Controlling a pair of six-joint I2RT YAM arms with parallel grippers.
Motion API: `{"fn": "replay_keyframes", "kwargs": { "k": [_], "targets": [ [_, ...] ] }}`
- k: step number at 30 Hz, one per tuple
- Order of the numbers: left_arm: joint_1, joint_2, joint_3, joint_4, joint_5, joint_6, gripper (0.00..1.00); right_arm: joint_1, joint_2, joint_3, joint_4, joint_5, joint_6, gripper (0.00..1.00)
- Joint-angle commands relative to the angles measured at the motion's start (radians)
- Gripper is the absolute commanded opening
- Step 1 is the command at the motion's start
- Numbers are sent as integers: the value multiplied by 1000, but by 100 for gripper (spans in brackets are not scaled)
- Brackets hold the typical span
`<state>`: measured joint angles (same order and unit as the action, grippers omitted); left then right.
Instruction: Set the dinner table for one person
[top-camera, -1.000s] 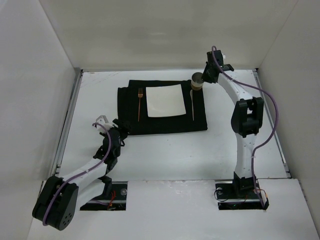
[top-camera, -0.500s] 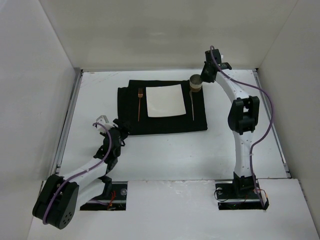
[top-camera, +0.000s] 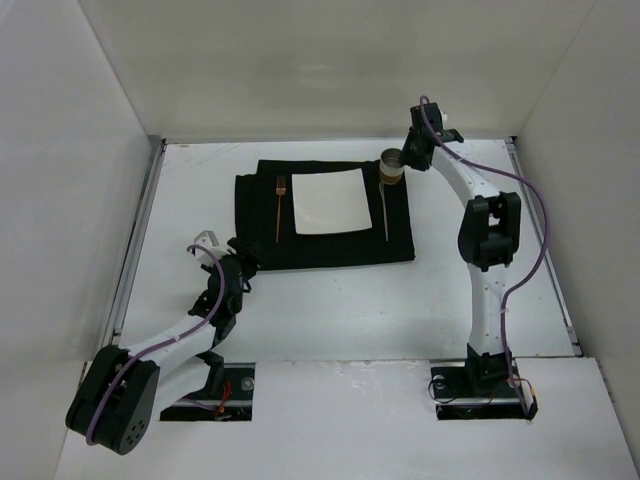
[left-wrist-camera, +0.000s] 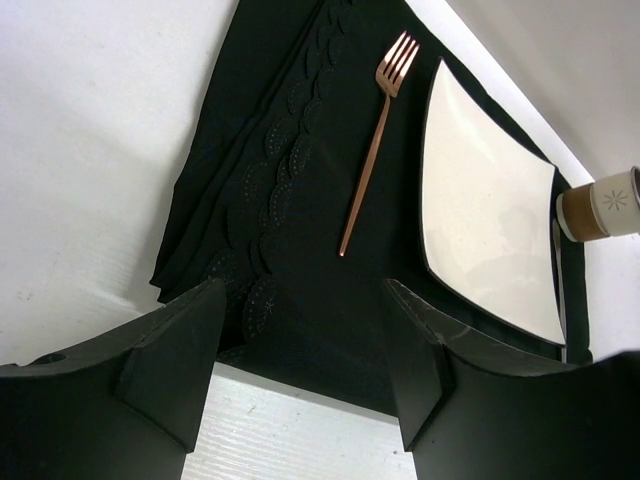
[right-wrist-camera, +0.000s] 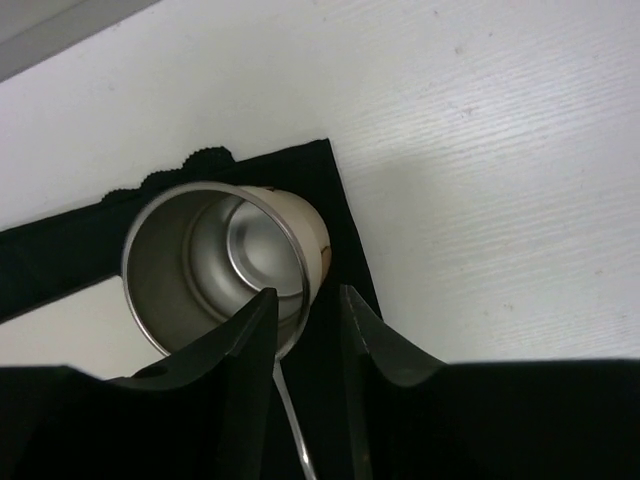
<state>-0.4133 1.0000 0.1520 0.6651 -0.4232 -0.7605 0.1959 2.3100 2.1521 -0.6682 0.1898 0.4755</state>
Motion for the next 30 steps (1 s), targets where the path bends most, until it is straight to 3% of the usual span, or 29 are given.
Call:
{"fn": "replay_keyframes", "kwargs": {
  "k": [1,4,11,20,24,30],
  "targets": [
    [3,-9,6,60,-9,-2,61,-5,-153,-122,99,45,-3,39],
    [-5,-20,6,60,-18,4,61,1,-291,-317,212,63,0,45],
    [-9,-12,8,60,-17,-2,61,59,-506,-750,505,51,3,47],
    [-11,-9,8,62,-11,-3,61,66,-456,-678,450,1,-34,42],
    [-22,-29,8,57,-23,6,61,116,-417,-739,438,-7,-45,33],
    [-26,11,15,65,-9,-5,61,161,-423,-854,472,0,-15,35]
  ]
}}
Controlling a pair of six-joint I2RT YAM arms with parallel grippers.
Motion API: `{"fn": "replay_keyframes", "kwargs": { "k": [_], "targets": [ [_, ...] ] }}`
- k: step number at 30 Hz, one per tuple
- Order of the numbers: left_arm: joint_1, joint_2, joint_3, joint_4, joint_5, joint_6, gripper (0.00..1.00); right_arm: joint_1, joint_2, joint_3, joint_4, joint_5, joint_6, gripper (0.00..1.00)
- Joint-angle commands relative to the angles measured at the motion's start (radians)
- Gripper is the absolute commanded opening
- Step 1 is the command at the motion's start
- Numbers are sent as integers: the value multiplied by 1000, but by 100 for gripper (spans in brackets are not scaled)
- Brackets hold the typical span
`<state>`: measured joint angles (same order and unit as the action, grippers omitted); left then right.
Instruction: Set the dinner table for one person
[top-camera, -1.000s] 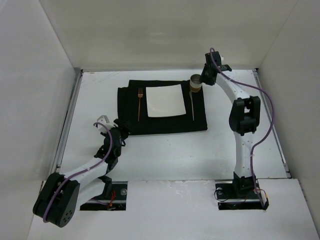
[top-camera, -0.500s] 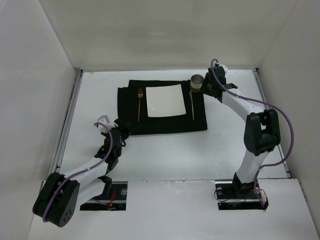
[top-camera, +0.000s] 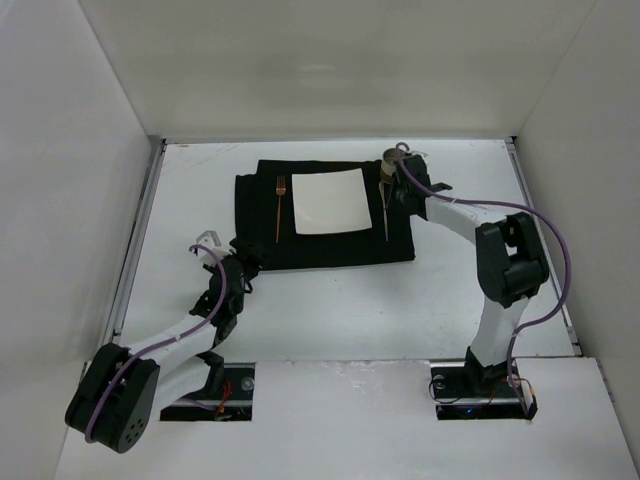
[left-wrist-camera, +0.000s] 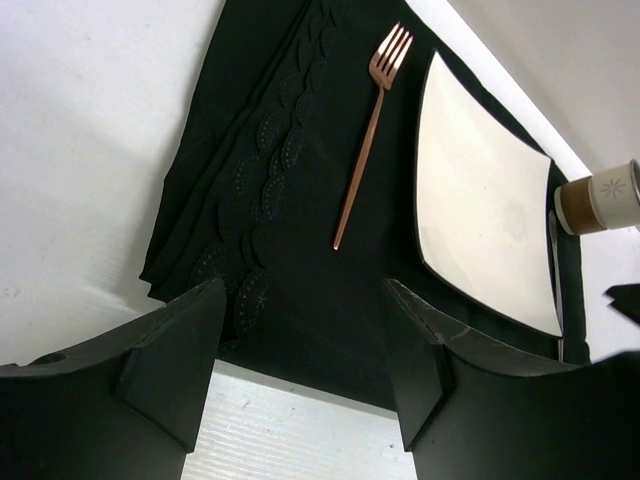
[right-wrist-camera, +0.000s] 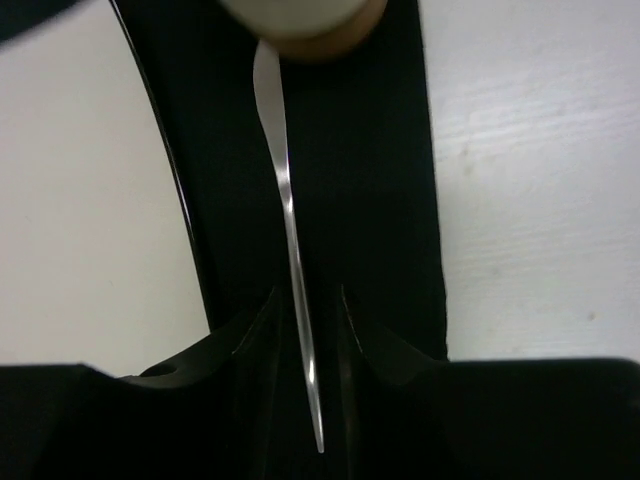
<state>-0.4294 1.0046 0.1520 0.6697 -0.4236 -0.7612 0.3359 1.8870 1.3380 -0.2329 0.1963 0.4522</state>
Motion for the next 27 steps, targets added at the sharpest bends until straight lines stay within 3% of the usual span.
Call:
{"fn": "replay_keyframes", "kwargs": {
  "k": [1,21,22,27],
  "targets": [
    [-12,12,15,64,-12,-4,61,27,-6,-54,37,-11,14,36],
    [-16,-1,12,68,-23,5,61,61,38,-56,18,-20,11,32],
    [-13,3,12,68,-17,3,61,77,50,-25,-18,-32,2,16],
    [-21,9,17,68,-21,5,61,107,21,-33,-23,-31,-10,14]
  ]
}}
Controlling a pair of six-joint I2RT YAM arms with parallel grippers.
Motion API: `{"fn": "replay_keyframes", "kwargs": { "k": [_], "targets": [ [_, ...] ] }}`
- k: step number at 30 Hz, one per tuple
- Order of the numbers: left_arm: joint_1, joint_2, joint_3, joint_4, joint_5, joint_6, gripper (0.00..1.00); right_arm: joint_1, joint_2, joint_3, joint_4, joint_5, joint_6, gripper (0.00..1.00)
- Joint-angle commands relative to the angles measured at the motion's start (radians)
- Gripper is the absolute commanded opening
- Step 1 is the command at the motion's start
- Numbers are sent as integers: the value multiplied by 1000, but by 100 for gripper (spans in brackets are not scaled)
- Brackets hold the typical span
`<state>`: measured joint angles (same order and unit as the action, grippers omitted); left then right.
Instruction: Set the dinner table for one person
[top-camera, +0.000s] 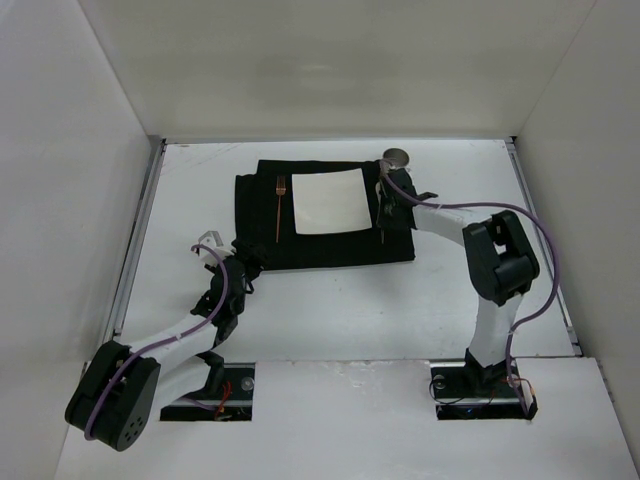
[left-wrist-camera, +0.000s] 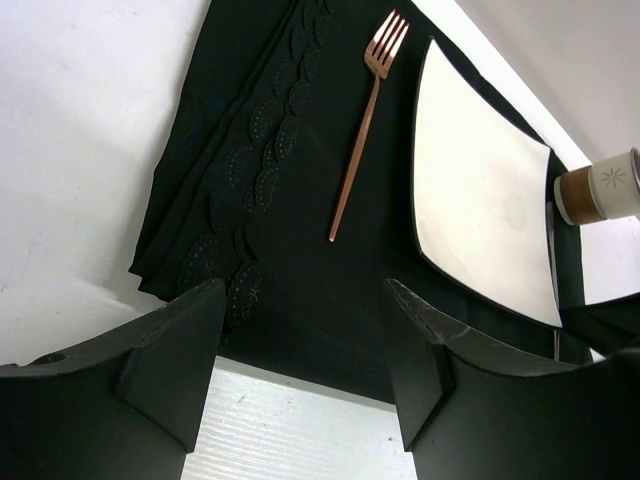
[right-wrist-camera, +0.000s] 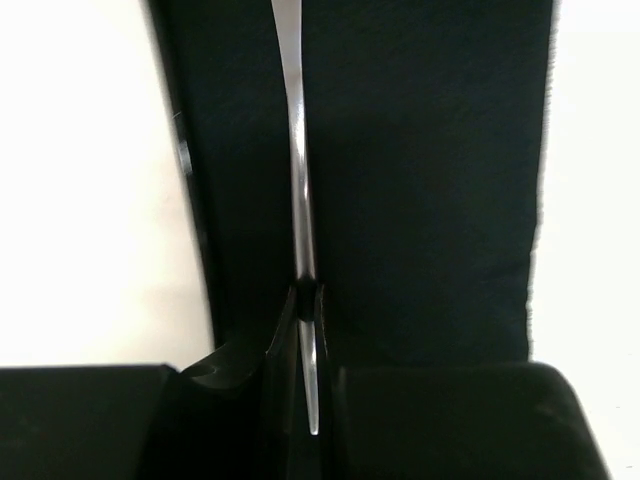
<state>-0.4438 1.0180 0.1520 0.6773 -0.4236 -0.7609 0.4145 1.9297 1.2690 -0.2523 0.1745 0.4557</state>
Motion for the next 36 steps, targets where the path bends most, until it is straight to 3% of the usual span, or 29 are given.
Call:
{"fn": "replay_keyframes", "kwargs": {
  "k": [1,36],
  "targets": [
    [-3,5,18,61,-18,5,61,34,-24,36,-7,-9,-17,14],
    [-11,5,24,61,-24,21,61,4,35,81,-4,57,-19,19]
  ]
}}
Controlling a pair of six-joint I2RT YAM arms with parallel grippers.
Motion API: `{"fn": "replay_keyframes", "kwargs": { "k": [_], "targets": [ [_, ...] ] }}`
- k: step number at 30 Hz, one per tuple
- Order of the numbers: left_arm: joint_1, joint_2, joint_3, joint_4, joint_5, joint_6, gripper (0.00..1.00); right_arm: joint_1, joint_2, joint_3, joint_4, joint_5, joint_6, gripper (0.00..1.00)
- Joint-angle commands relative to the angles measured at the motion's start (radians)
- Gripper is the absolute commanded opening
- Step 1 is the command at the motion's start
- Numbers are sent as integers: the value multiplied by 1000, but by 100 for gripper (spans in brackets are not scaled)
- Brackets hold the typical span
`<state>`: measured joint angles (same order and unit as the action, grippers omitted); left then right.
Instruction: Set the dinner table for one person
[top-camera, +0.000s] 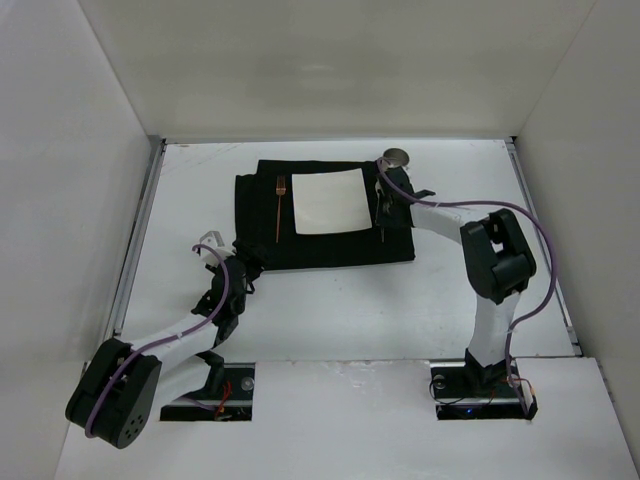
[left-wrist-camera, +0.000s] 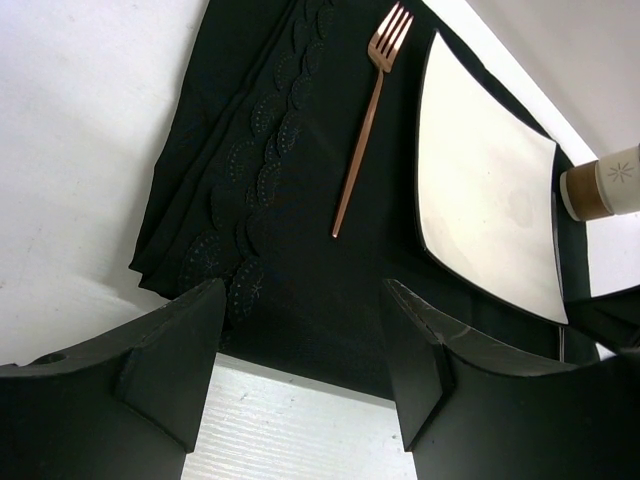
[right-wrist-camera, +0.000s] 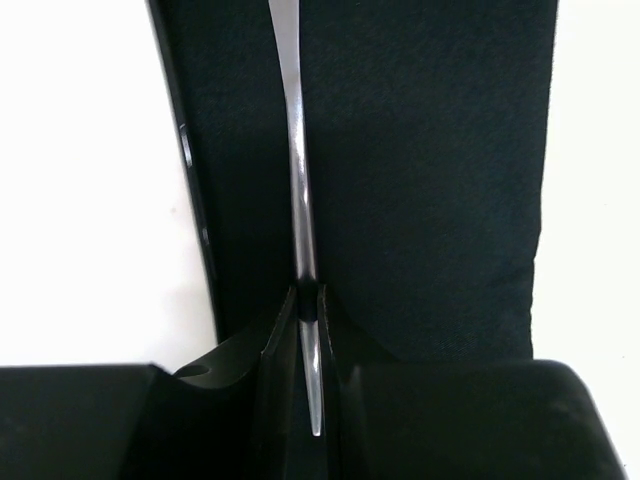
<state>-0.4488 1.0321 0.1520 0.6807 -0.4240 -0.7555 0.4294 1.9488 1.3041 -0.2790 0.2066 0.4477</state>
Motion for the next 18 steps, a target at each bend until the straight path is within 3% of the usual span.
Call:
{"fn": "replay_keyframes", "kwargs": {
  "k": [1,7,14,18],
  "targets": [
    [-9,-10,26,57,-25,18,61,-13,13,46,27,25,-7,21],
    [-11,-12,31,49,-30,28,61,-8,-49,34,35,25,-9,48],
    [-12,-1,43,46,-39,65,58,12,-275,-87,87,46,28,58],
    [-14,0,55,31,-77,100,46,16,-457,-260,226,86,94,59]
  ]
}}
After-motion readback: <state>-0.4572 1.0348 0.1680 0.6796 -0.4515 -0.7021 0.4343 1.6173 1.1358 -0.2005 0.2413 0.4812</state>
